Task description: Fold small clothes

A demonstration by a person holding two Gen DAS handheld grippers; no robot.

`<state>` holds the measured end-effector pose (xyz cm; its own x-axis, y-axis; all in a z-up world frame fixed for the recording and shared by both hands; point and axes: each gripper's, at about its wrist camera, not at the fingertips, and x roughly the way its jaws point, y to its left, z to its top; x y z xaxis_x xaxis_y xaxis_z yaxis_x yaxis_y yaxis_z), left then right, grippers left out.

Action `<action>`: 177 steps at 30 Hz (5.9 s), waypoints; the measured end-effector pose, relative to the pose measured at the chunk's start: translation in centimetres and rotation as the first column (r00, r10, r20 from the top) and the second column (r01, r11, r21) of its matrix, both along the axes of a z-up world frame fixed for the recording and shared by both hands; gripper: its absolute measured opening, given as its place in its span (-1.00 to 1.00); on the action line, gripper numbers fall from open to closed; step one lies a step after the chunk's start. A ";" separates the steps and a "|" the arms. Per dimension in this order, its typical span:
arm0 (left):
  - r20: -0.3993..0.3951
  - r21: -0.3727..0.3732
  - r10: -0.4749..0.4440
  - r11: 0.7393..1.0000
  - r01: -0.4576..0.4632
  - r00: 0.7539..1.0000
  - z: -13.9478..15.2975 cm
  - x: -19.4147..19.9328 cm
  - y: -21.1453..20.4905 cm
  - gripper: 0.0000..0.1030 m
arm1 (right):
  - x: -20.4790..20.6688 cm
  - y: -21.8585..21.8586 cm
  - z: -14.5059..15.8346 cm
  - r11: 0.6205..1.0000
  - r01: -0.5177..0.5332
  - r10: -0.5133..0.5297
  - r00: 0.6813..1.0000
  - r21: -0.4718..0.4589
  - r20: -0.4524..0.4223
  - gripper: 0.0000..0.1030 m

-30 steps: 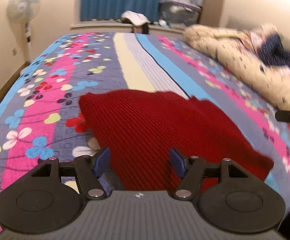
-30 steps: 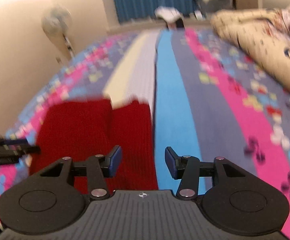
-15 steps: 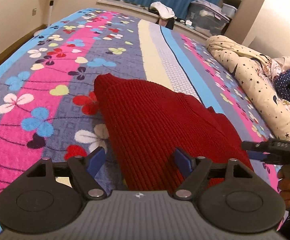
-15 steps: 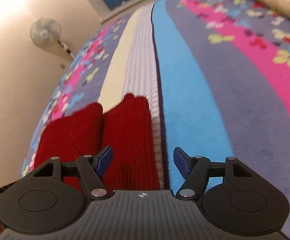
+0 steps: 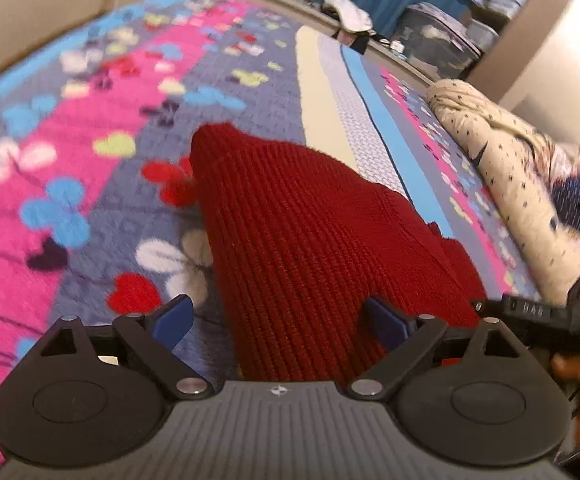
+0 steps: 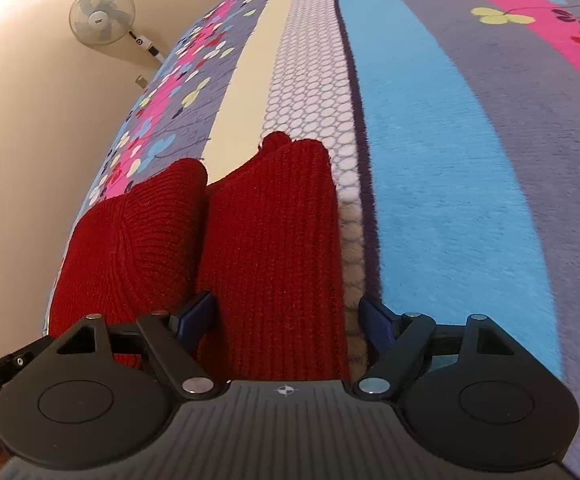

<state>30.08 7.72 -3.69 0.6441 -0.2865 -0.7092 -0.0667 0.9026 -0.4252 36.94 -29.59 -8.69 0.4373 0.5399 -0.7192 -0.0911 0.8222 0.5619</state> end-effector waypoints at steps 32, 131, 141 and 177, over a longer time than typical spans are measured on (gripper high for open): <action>0.212 0.151 0.136 0.974 -0.170 0.968 5.6 3.6 8.1 0.41 | 1.2 8.2 3.0 0.998 -0.028 0.010 0.946 0.050 0.325 -0.32; 0.302 0.438 0.096 0.870 -0.227 0.948 7.1 -25.9 -5.8 0.99 | -29.9 11.8 11.9 0.949 0.035 0.172 0.775 -0.314 0.608 0.96; 0.303 0.439 0.096 0.869 -0.229 0.948 7.1 -26.0 -5.8 0.99 | -29.8 11.7 11.9 0.949 0.034 0.174 0.775 -0.314 0.608 0.96; 0.301 0.439 0.097 0.869 -0.228 0.949 7.2 -26.0 -5.8 0.99 | -29.8 11.6 12.0 0.948 0.034 0.174 0.775 -0.315 0.607 0.96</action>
